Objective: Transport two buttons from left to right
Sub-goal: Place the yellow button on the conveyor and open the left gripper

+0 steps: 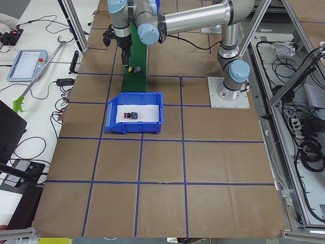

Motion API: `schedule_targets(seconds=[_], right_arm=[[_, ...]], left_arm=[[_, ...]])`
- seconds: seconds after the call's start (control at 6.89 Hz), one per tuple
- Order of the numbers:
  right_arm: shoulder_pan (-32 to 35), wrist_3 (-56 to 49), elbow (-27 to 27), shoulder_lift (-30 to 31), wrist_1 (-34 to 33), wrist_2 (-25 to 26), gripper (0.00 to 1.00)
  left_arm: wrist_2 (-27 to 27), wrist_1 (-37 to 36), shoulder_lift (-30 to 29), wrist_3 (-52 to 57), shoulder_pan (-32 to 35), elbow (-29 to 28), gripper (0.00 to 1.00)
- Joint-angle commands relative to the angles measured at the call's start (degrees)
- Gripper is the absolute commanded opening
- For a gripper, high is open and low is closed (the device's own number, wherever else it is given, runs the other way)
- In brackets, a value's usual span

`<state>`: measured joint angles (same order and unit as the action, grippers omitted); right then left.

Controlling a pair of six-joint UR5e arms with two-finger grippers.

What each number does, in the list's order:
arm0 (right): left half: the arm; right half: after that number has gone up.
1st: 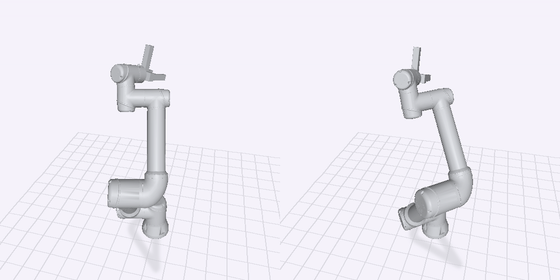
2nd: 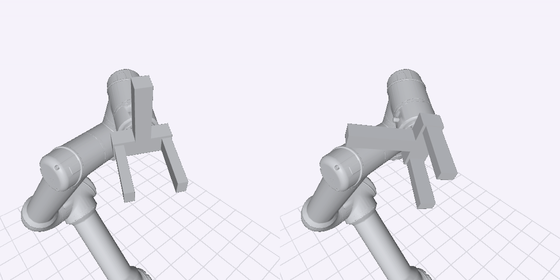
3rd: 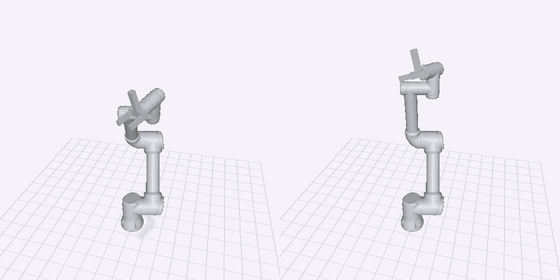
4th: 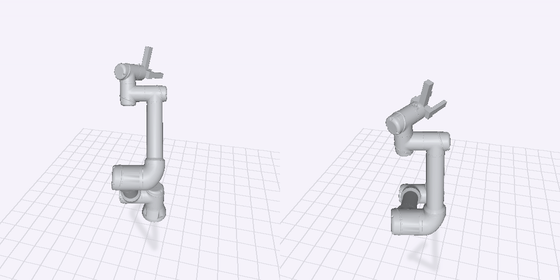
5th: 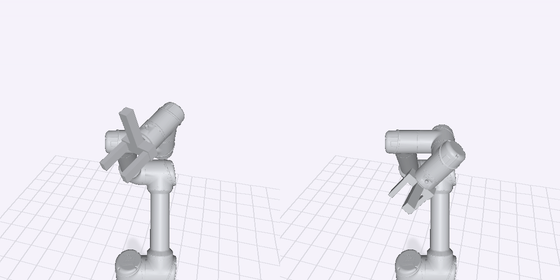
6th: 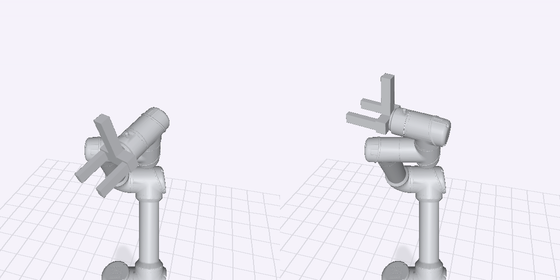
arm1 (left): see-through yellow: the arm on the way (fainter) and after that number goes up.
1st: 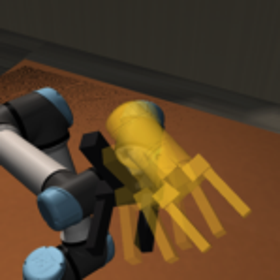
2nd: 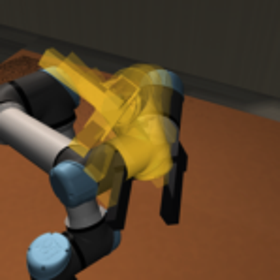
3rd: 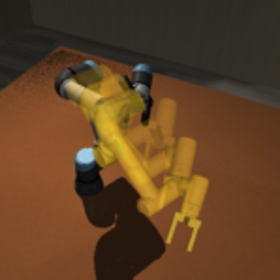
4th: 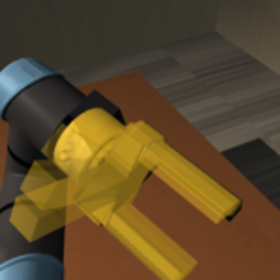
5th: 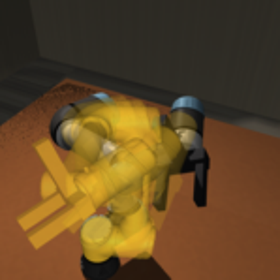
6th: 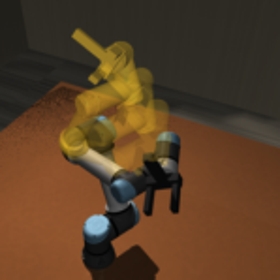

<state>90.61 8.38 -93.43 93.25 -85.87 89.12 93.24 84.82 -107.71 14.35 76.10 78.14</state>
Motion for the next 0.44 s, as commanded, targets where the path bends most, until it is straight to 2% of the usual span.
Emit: schedule_targets(seconds=[0.0, 0.29], right_arm=[[0.09, -0.03, 0.00, 0.00, 0.00, 0.00, 1.00], [0.00, -0.03, 0.00, 0.00, 0.00, 0.00, 1.00]], left_arm=[[-1.82, 0.08, -0.48, 8.72, -6.89, 0.17, 1.00], [-2.01, 0.08, -1.09, 15.42, -12.53, 0.35, 0.99]])
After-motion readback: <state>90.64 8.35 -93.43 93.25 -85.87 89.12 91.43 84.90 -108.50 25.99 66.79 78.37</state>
